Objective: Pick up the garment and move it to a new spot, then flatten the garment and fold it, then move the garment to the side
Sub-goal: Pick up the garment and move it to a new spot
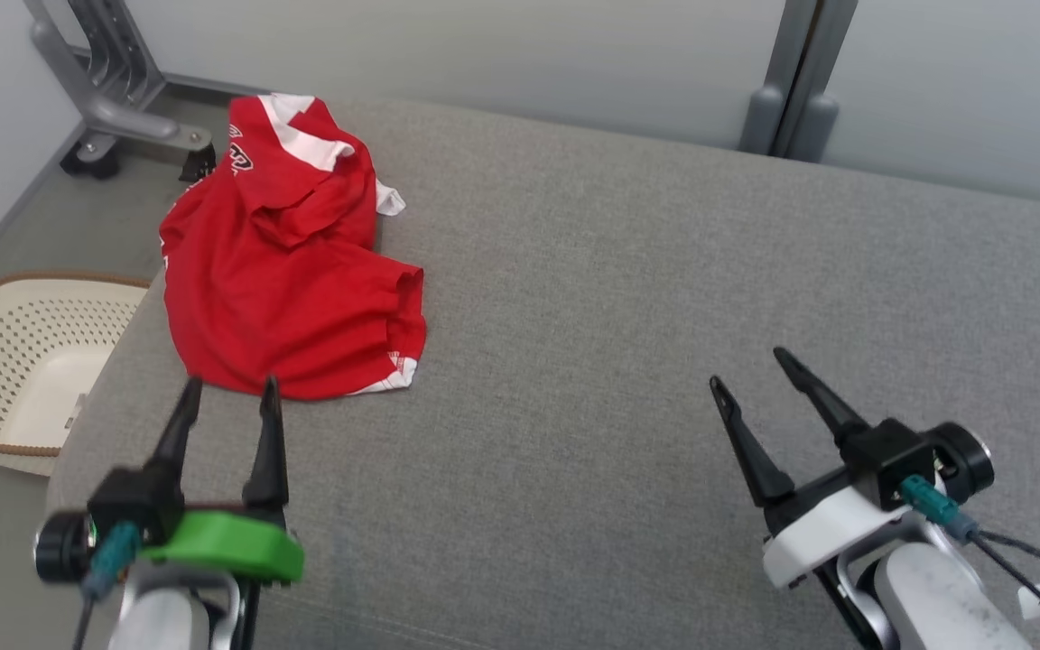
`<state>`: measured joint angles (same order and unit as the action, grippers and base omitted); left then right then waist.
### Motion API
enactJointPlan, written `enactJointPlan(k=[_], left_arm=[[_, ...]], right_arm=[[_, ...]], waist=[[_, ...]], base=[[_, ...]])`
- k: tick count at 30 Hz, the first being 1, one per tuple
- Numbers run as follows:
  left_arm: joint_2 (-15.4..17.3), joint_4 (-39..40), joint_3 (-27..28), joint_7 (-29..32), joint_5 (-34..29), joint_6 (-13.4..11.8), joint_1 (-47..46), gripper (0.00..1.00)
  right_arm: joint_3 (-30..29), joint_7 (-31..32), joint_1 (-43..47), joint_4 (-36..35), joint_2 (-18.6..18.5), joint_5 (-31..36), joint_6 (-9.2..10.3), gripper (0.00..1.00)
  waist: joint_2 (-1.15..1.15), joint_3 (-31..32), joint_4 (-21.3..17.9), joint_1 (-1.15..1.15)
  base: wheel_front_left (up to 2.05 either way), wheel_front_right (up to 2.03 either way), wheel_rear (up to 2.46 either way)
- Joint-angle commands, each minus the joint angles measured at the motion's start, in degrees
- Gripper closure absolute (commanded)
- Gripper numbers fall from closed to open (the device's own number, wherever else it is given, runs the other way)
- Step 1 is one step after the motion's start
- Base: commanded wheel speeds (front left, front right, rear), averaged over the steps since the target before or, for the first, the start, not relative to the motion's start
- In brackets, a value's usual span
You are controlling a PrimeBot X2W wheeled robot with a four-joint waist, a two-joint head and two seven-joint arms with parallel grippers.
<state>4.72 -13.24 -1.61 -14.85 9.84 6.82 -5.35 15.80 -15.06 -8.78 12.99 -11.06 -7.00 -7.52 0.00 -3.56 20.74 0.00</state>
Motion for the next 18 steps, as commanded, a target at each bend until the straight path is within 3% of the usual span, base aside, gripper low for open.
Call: enactJointPlan(k=[1, 6, 10, 18], left_arm=[[0.79, -0.60, -0.42, 0.95, -0.16, 0.26, -4.95, 0.00], [1.31, -4.53, 1.01, 7.96, 4.19, 0.32, -20.38, 0.00], [3.48, -9.06, 2.85, 14.31, 6.25, -0.51, -29.47, 0.00], [9.59, -21.60, 7.17, 23.46, 5.89, -7.17, -39.44, 0.00]], right_arm=[[-0.02, -0.18, -2.03, -0.60, -1.22, -0.49, 0.06, 0.00], [0.18, -0.18, -6.57, -2.42, -4.02, -1.45, 0.06, 0.00], [1.03, -0.18, -8.55, -2.54, -4.32, -2.22, 0.06, 0.00], [2.34, -0.18, -10.59, -2.68, -4.54, -3.17, 0.06, 0.00]], waist=[[0.00, -12.03, -7.33, 0.00], [0.00, -21.38, -10.33, 0.00], [0.00, -24.64, -12.24, 0.00], [0.00, -26.19, -15.43, 0.00]], base=[[0.00, 0.00, 0.00], [0.00, 0.00, 0.00], [0.00, 0.00, 0.00], [0.00, 0.00, 0.00]])
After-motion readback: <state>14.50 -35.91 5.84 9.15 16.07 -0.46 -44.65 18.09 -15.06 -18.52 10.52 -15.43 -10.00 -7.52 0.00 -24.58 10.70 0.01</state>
